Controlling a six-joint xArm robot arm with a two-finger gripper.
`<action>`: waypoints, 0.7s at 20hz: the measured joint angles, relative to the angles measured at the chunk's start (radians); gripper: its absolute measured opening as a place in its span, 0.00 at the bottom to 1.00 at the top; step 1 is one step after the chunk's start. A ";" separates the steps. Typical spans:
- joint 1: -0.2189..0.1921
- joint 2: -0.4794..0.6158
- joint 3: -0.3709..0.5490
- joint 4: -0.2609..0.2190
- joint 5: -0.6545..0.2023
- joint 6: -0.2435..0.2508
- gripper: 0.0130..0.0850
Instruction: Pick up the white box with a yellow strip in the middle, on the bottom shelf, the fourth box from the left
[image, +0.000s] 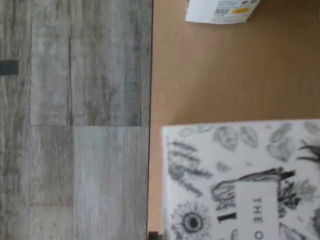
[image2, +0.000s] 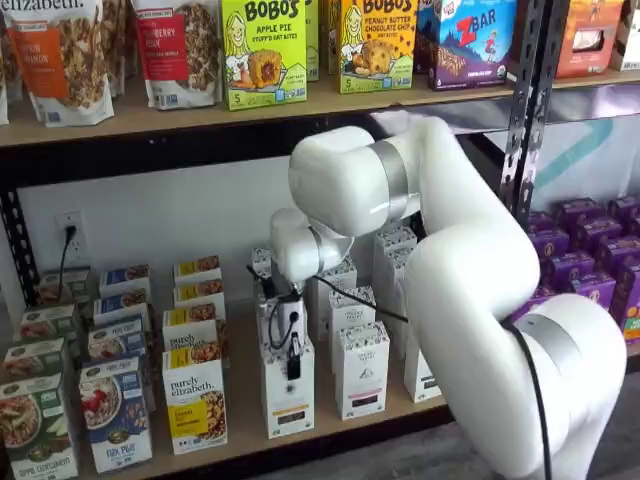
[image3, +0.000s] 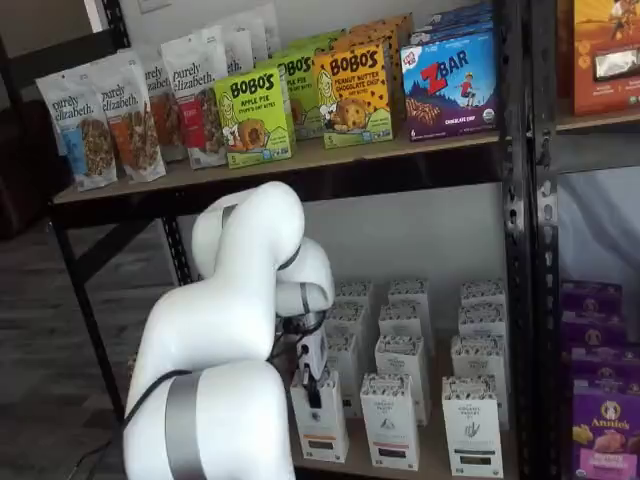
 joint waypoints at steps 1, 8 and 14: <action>-0.001 -0.001 0.001 -0.002 0.003 0.000 0.72; -0.008 -0.023 0.037 -0.008 -0.012 -0.002 0.72; -0.008 -0.041 0.067 -0.001 -0.026 -0.008 0.50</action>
